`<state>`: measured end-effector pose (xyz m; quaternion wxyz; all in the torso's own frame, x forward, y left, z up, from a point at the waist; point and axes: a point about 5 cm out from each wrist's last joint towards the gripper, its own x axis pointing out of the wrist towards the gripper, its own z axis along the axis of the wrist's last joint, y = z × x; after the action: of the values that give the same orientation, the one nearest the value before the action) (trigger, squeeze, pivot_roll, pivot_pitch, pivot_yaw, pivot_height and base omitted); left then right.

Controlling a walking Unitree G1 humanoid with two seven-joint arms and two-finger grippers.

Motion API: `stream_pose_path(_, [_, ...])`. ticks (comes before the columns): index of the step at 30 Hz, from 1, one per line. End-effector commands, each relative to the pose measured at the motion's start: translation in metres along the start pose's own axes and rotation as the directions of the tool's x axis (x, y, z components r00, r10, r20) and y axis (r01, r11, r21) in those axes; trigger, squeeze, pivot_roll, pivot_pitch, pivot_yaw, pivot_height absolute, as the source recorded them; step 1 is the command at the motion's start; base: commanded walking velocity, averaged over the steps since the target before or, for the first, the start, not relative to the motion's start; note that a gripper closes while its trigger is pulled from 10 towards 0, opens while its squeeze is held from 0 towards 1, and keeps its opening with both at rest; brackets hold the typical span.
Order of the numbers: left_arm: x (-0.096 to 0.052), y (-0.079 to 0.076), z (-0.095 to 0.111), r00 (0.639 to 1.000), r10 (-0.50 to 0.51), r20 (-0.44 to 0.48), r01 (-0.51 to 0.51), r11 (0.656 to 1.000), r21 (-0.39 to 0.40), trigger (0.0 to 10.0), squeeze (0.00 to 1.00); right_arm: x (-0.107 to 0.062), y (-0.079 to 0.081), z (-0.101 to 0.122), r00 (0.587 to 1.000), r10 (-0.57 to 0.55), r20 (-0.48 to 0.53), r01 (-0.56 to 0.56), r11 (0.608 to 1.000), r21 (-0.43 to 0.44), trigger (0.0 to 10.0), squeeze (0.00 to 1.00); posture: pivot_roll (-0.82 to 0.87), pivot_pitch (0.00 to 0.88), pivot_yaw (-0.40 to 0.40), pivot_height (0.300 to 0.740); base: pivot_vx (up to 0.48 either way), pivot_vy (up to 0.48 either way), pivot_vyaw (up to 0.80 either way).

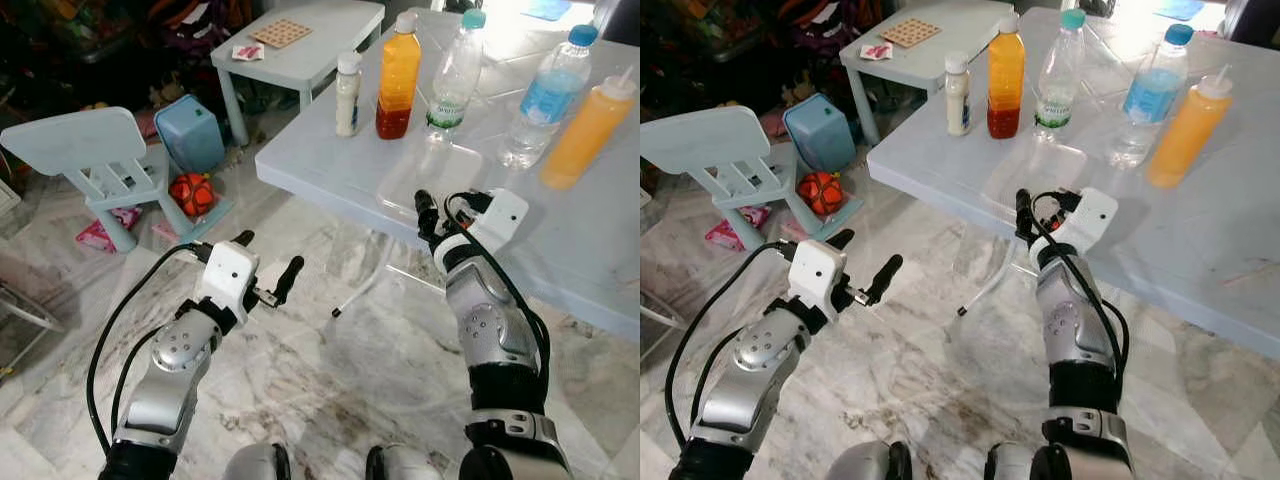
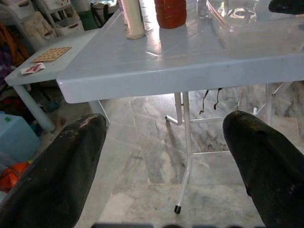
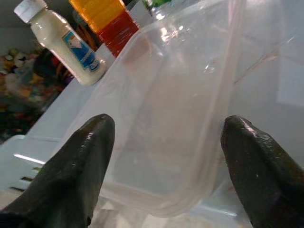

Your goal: Restocking fridge

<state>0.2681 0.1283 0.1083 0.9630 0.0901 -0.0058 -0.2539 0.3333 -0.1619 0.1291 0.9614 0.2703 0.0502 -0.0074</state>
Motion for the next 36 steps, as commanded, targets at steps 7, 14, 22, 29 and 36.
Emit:
stream_pose_path(7, [-0.001,0.003,0.000,1.000,0.001,-0.012,-0.001,1.000,0.019,10.0,0.00,0.000,0.007,-0.007,0.999,0.030,-0.040,-0.025,0.993,0.113,1.8,0.00,0.09,0.108,0.086,0.740,0.000,0.000,0.00])
stream_pose_path(14, [-0.001,0.001,0.002,1.000,-0.012,0.001,0.012,1.000,0.022,10.0,0.00,0.002,0.004,-0.007,0.999,0.025,-0.042,-0.019,0.990,0.138,0.0,0.00,0.09,0.104,0.087,0.740,0.000,0.000,0.00])
stream_pose_path(22, [-0.001,0.001,0.004,1.000,-0.015,0.008,0.015,0.999,0.030,10.0,0.00,0.005,-0.009,0.002,0.998,-0.061,-0.011,0.062,0.984,0.164,0.0,0.00,0.09,0.100,0.086,0.740,0.000,0.000,0.00])
stream_pose_path(29, [0.000,0.001,0.004,1.000,-0.015,0.010,0.015,0.999,0.030,10.0,0.00,0.007,-0.016,0.002,0.993,-0.121,-0.008,0.121,0.973,0.195,0.0,0.00,0.09,0.097,0.085,0.740,0.000,0.000,0.00])
stream_pose_path(36, [0.001,0.003,0.004,1.000,-0.010,0.012,0.010,0.999,0.033,10.0,0.00,0.009,-0.022,0.003,0.987,-0.163,-0.003,0.160,0.962,0.219,0.0,0.00,0.09,0.093,0.084,0.740,0.000,0.000,0.00])
